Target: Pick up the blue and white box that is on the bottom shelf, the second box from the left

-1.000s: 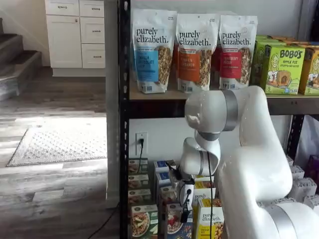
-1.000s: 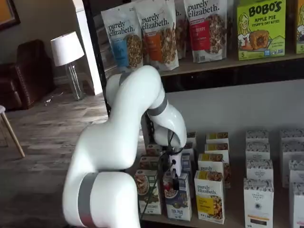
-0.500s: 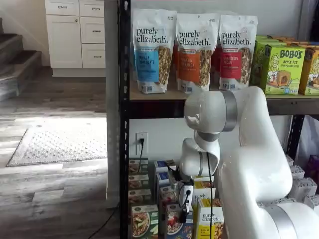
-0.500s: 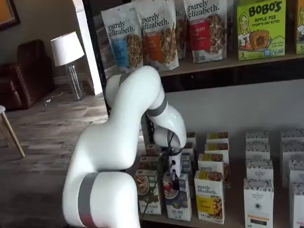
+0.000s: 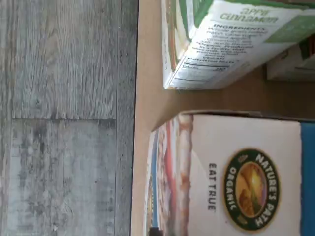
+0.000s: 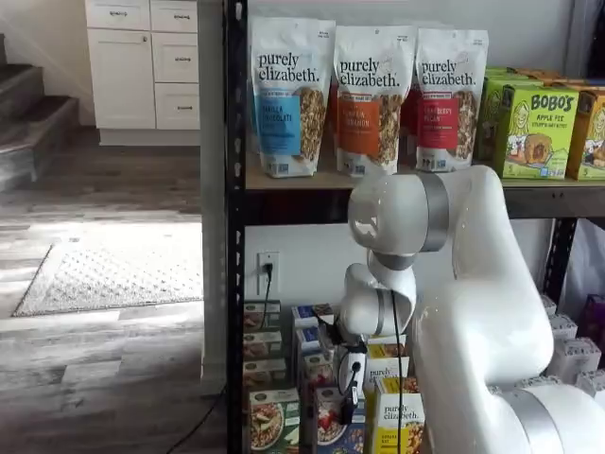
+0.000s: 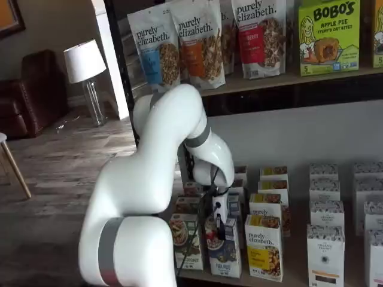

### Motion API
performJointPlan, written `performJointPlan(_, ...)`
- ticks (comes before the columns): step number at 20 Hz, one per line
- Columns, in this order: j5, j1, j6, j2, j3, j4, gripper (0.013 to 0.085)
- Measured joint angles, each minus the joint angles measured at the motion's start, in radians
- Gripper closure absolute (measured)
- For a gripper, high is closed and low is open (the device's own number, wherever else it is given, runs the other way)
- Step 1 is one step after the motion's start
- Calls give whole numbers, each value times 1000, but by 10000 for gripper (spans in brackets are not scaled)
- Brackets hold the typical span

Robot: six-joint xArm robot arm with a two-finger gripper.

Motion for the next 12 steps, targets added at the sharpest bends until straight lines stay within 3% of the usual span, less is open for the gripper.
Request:
performJointPlan(5, 11, -4, -7, -3, -1, 4, 370)
performJointPlan(6, 14, -5, -8, -4, -2, 4, 410)
performJointPlan(8, 18, -6, -10, -5, -2, 6, 410)
performJointPlan(12, 23, -7, -12, -8, 0, 7, 530)
